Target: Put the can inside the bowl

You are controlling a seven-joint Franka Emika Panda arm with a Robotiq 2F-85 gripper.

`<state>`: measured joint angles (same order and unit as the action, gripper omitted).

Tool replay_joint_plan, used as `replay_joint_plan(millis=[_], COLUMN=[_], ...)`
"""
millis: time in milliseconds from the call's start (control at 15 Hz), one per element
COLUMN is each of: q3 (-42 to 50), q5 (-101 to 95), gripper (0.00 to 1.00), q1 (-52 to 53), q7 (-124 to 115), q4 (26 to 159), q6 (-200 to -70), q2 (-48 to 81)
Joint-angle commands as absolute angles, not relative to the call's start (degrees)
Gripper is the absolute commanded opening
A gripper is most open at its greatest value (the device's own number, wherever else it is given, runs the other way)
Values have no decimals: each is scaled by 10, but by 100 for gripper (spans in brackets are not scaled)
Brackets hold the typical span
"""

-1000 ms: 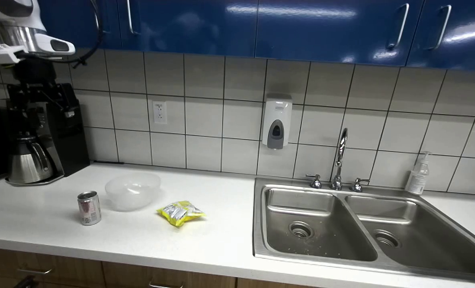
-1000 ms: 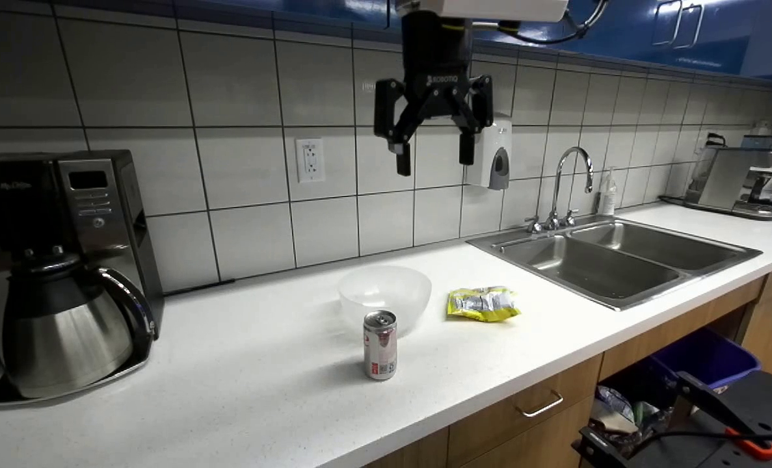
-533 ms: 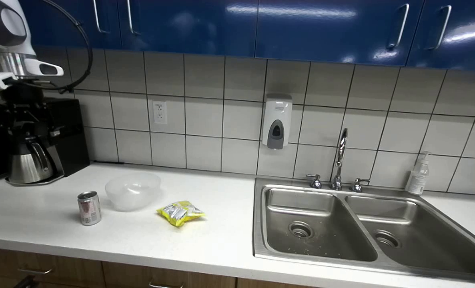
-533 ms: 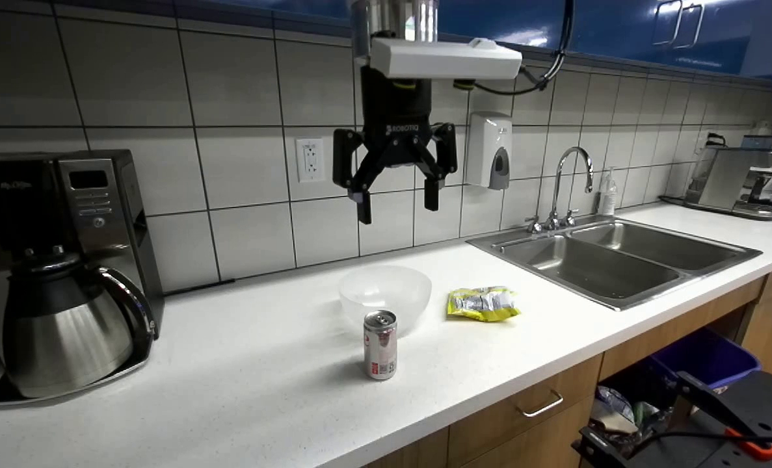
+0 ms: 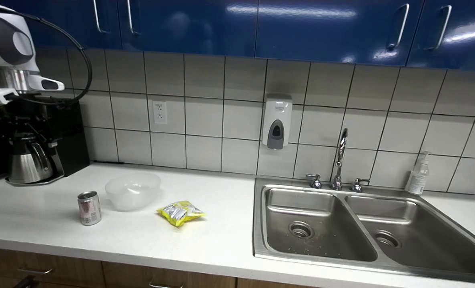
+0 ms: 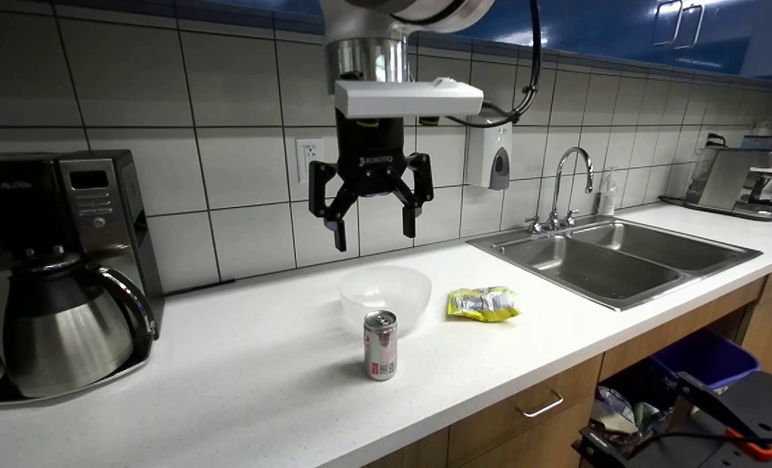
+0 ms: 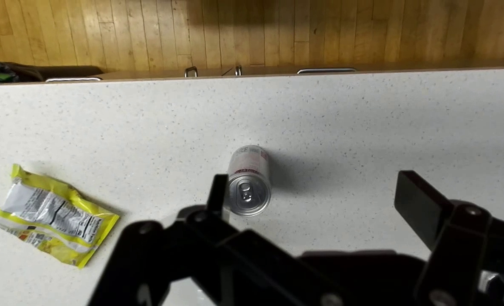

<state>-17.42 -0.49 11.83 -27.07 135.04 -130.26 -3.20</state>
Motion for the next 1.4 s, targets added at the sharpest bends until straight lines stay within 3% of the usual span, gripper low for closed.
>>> replay_joint_plan(millis=[0, 1333], q3=[-164, -83], q5=[-32, -38], gripper=[100, 100], q1=[123, 169], q7=[-324, -366], q4=[1300, 1197], q6=[-1291, -1313], q2=[30, 201])
